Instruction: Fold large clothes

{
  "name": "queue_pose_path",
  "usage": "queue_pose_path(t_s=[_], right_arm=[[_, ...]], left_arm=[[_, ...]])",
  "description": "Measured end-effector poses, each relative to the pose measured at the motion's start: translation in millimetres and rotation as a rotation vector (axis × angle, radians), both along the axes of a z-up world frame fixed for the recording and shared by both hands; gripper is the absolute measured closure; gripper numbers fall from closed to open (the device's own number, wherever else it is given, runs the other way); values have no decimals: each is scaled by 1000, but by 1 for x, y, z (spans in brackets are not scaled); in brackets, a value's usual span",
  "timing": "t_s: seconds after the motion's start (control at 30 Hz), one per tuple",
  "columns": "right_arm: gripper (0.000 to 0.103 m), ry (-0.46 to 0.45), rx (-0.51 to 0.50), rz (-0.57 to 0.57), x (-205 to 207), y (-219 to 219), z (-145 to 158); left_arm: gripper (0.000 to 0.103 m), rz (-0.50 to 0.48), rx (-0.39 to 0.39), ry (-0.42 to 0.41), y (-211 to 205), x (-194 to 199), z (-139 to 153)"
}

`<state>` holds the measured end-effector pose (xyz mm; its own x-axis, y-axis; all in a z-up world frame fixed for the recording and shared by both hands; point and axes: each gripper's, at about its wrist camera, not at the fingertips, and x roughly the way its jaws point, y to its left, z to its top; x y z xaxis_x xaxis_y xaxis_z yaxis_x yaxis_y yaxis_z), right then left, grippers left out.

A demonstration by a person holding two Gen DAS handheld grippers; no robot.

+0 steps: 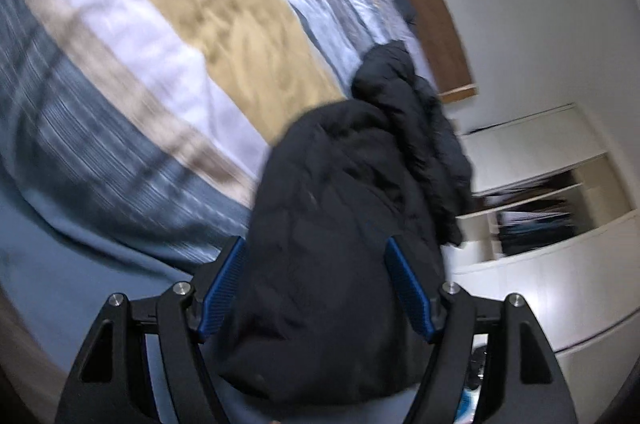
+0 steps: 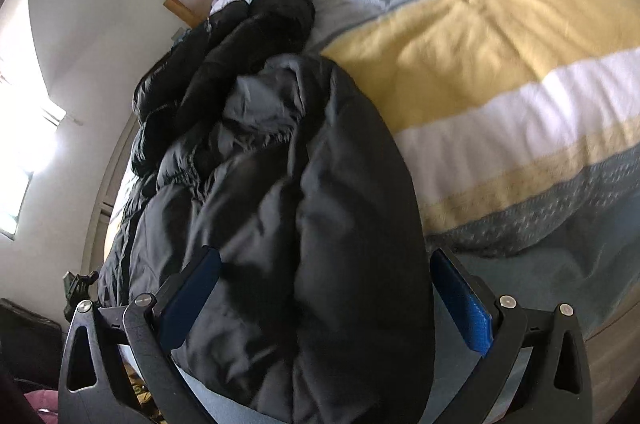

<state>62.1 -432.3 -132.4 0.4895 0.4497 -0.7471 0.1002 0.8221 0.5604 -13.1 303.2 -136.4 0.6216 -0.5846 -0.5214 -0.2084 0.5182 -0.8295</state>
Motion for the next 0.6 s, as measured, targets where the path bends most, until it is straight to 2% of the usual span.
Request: queue_pose_path(t_s=[0.13,0.3,0.37,0.53,0.6], right_arm=[[0,24,72,29,-3,3,-11],[1,29,109,60,-5,11,-16],[6,32,122,59,-6,11,-16],[33,29,143,76,-8,13,-16],[39,28,154,88,-9,15,-17]], left_arm=[[33,-47,-43,8,-12,-2,-7],[32,-75,-19,28,-26,0,-9],[32,-88,-4,30,-31,1,-9],[33,-113,28,28,-42,4,-6],[33,-124,37,26,-48,4,-5]])
